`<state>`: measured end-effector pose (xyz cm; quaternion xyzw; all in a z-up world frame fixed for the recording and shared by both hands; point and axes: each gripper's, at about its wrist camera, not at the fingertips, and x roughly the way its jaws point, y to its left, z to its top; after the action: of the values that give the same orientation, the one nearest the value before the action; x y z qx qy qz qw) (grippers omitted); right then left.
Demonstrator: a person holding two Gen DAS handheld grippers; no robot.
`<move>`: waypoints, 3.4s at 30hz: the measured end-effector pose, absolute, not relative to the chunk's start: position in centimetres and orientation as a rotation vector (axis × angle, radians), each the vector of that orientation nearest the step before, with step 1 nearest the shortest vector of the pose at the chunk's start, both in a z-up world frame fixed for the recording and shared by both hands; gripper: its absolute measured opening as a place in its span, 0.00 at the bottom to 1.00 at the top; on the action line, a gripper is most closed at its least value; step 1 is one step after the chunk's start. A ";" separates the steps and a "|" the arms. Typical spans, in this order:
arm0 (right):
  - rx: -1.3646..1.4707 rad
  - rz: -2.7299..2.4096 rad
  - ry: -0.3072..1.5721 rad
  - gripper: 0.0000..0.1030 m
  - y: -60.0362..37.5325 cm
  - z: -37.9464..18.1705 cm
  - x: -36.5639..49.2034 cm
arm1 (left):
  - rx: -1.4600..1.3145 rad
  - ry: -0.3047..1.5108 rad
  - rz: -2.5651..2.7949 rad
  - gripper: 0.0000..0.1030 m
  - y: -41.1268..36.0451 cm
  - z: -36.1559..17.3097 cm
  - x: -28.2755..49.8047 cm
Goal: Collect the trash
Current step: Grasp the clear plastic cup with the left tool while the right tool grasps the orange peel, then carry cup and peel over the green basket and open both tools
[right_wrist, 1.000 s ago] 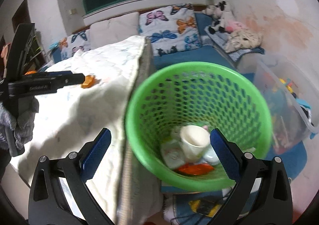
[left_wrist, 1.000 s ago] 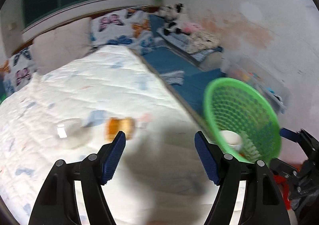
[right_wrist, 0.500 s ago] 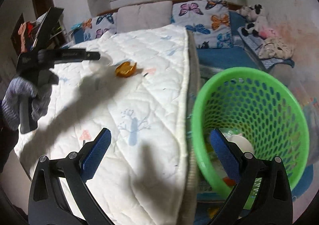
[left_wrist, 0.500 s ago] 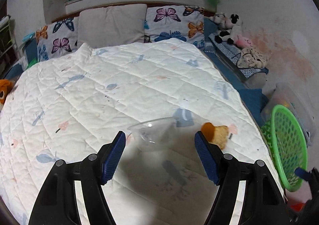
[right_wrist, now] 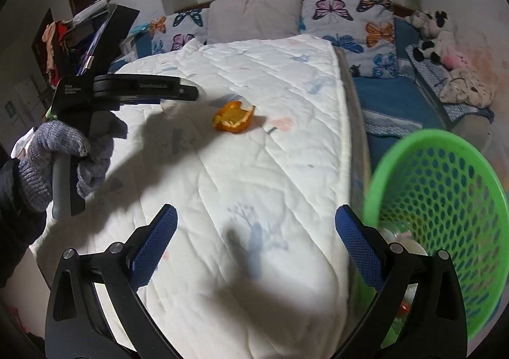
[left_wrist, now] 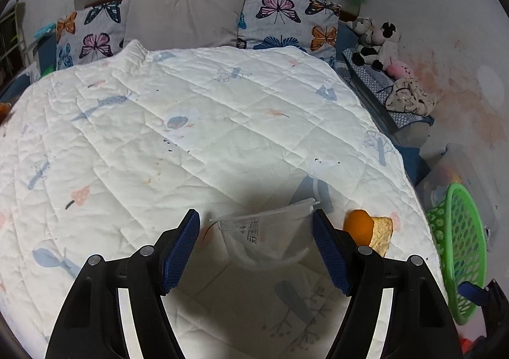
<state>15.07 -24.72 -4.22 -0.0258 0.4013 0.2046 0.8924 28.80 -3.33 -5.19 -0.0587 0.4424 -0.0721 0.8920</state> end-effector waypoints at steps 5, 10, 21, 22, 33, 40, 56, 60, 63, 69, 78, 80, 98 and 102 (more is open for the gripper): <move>-0.058 0.436 0.845 0.96 -23.4 -4.4 17.2 | -0.135 0.895 -0.194 0.60 -3.2 -5.1 29.0; -0.035 0.434 0.854 0.95 -22.5 -4.4 19.2 | -0.132 0.869 -0.201 0.60 -2.5 -4.6 28.5; 0.014 0.405 0.899 0.77 -19.8 -5.5 24.1 | -0.148 0.800 -0.171 0.60 1.2 -1.7 26.2; 0.011 0.402 0.905 0.75 -19.4 -5.6 24.4 | -0.147 0.795 -0.172 0.60 1.4 -1.5 26.0; -0.028 0.337 0.897 0.47 -18.6 -6.5 25.3 | -0.146 0.788 -0.176 0.60 2.0 -1.3 25.0; -0.003 0.340 0.880 0.38 -19.9 -5.8 23.8 | -0.139 0.788 -0.191 0.60 1.3 -1.2 24.3; 0.056 0.331 0.830 0.37 -24.2 -3.6 17.4 | -0.086 0.766 -0.297 0.60 -4.3 0.4 20.8; 0.072 0.314 0.818 0.36 -25.5 -3.5 15.7 | -0.073 0.759 -0.325 0.60 -5.8 0.9 20.1; 0.091 0.296 0.803 0.36 -26.8 -3.1 14.3 | -0.065 0.760 -0.346 0.60 -7.0 1.0 19.7; 0.116 0.233 0.778 0.36 -30.2 -2.4 12.1 | -0.045 0.758 -0.402 0.60 -10.1 1.3 18.9; 0.148 0.082 0.795 0.37 -37.2 -3.2 10.0 | -0.004 0.779 -0.507 0.60 -16.5 0.9 18.2; 0.156 0.053 0.798 0.38 -38.7 -3.4 9.8 | 0.005 0.783 -0.532 0.60 -17.9 0.9 18.1; 0.232 -0.035 0.780 0.56 -44.9 -3.7 6.9 | 0.071 0.860 -0.639 0.60 -27.0 -1.3 18.8; 0.233 -0.046 0.760 0.61 -45.2 -3.3 6.1 | 0.074 0.873 -0.650 0.60 -27.9 -1.8 18.9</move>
<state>6.08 -45.21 -3.34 0.1137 0.3702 -0.0224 0.9217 18.85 -27.94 -1.85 0.0350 0.4153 -0.3090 0.8548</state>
